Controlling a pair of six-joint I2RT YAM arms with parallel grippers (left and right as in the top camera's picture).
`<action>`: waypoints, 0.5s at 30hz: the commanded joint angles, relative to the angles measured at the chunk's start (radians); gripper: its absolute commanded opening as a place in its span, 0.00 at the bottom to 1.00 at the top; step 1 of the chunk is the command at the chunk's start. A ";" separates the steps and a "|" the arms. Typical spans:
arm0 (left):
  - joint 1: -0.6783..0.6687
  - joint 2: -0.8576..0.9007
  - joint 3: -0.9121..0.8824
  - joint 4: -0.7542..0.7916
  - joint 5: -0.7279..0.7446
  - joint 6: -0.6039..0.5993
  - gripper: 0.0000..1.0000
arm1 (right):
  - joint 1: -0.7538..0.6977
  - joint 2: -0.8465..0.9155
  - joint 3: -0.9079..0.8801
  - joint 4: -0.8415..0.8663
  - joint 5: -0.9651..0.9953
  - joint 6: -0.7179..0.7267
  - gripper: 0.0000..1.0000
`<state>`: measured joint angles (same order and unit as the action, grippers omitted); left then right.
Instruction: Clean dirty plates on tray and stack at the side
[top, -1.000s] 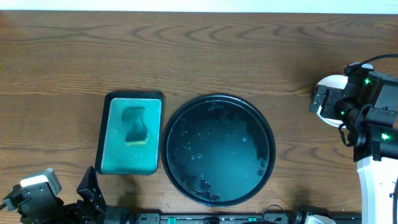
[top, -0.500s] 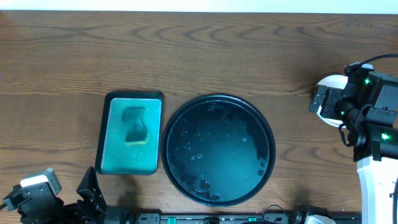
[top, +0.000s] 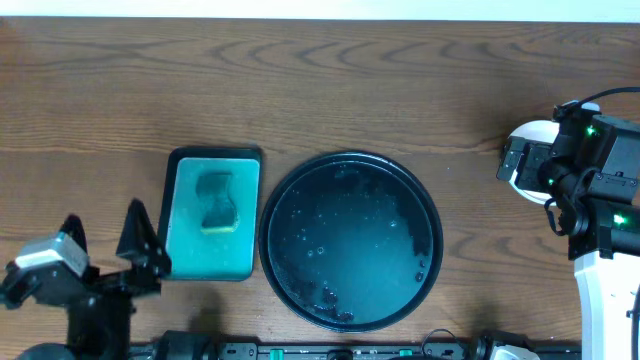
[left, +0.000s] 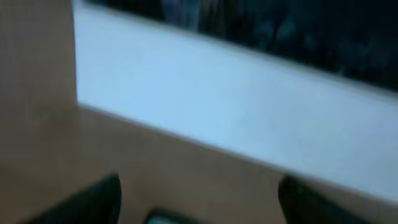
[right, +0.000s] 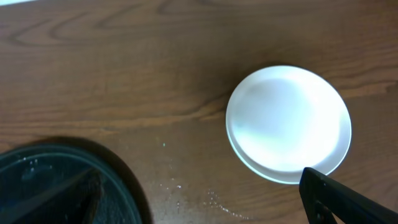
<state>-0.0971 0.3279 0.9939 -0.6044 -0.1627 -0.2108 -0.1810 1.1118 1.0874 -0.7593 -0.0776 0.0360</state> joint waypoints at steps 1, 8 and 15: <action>0.031 -0.116 -0.181 0.167 0.016 0.015 0.81 | 0.011 0.001 0.010 -0.001 0.002 -0.015 0.99; 0.077 -0.330 -0.557 0.604 0.050 0.006 0.81 | 0.011 0.001 0.010 -0.001 0.002 -0.015 0.99; 0.149 -0.326 -0.775 0.878 0.072 -0.116 0.81 | 0.011 0.001 0.010 -0.001 0.002 -0.015 0.99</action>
<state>0.0349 0.0116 0.2806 0.2203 -0.1097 -0.2760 -0.1810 1.1118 1.0874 -0.7597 -0.0776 0.0360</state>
